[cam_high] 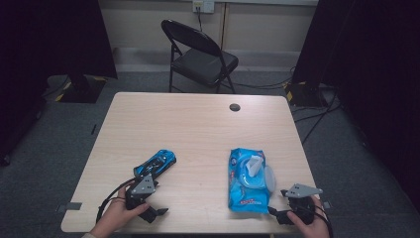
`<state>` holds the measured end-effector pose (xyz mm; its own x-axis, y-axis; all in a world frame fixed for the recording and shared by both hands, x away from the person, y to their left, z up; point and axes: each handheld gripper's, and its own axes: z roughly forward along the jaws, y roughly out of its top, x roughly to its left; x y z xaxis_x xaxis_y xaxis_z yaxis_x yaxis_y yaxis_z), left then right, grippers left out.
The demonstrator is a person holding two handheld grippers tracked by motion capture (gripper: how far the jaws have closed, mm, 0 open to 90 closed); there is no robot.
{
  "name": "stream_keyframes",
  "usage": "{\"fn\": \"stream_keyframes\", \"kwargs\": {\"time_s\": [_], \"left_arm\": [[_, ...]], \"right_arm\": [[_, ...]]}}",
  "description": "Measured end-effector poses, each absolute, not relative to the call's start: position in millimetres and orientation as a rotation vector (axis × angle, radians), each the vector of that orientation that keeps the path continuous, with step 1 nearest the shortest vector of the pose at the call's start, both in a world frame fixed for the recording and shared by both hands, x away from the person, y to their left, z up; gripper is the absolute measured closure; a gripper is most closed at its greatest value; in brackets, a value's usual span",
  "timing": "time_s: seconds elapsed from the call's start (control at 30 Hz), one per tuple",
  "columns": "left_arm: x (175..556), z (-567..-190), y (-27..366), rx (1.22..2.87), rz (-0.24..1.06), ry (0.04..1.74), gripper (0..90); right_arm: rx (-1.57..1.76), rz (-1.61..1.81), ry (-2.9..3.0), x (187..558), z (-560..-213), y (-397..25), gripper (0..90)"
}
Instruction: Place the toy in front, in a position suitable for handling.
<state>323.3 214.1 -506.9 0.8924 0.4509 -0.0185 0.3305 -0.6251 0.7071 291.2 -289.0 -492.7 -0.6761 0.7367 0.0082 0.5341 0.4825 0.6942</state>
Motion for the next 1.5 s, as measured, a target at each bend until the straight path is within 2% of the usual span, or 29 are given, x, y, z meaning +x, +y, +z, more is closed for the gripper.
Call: {"fn": "stream_keyframes", "kwargs": {"time_s": [0.3,0.43,0.57,1.5], "left_arm": [[323.8,-507.2,213.5,2.297,0.207,0.556,0.0],[323.8,-507.2,213.5,2.297,0.207,0.556,0.0],[323.8,-507.2,213.5,2.297,0.207,0.556,0.0],[323.7,-507.2,213.2,2.296,0.208,0.56,0.0]], "right_arm": [[1.039,1.034,2.441,286.6,-482.0,-282.1,19.0],[1.069,1.098,2.412,286.4,-476.8,-285.5,14.4],[1.063,1.129,2.381,286.4,-469.1,-283.5,14.3],[1.106,1.113,2.32,309.5,-465.4,-238.9,14.0]]}}
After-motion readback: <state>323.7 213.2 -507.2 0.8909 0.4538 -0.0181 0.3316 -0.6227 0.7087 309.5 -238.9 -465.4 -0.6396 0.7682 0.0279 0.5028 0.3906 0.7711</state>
